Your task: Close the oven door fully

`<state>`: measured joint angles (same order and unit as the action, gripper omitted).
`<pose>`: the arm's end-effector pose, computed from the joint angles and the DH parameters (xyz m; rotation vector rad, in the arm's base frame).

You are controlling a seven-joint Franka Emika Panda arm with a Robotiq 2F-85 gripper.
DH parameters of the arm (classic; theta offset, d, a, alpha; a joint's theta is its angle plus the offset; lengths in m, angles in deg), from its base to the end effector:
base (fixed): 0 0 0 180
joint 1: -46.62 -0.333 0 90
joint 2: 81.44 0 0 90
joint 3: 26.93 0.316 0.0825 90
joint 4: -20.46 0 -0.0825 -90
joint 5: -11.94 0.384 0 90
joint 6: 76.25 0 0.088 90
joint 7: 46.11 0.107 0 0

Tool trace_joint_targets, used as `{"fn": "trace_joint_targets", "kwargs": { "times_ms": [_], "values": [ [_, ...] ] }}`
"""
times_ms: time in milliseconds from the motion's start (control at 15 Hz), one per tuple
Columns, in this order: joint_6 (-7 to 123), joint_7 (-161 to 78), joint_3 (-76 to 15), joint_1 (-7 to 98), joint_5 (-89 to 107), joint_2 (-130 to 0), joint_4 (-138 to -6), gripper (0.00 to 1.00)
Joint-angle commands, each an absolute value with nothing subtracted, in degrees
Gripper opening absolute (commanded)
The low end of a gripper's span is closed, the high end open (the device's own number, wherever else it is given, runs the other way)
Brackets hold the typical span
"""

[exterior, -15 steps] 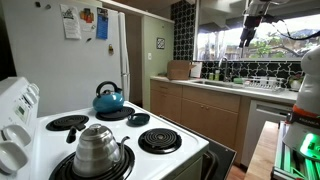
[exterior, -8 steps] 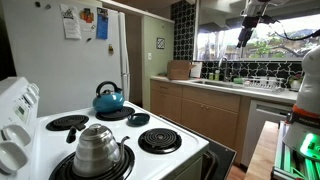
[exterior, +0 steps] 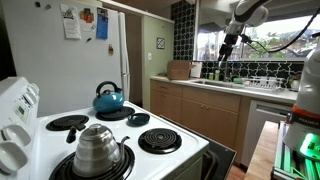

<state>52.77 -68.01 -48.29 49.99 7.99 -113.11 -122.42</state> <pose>0.3722 -0.1842 0.4921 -3.0864 -0.0167 -0.4832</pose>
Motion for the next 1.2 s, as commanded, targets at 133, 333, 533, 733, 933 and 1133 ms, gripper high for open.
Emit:
{"fn": "trace_joint_targets", "kwargs": {
  "times_ms": [133,333,533,733,933,1133],
  "values": [
    [64.05,-75.4,-51.22,46.95,20.95,-94.9,-119.4,1.0],
    [66.49,-79.96,-50.06,47.07,29.08,-86.78,-116.7,1.0],
    [64.56,-82.36,-47.25,49.78,34.35,-80.47,-113.04,1.0],
    [66.07,-79.89,-43.99,52.26,31.24,-83.01,-115.37,1.0],
    [66.07,-79.89,-43.57,52.6,31.27,-83.69,-115.33,1.0],
    [66.07,-79.89,-43.61,52.73,31.27,-83.9,-115.33,1.0]
  ]
}}
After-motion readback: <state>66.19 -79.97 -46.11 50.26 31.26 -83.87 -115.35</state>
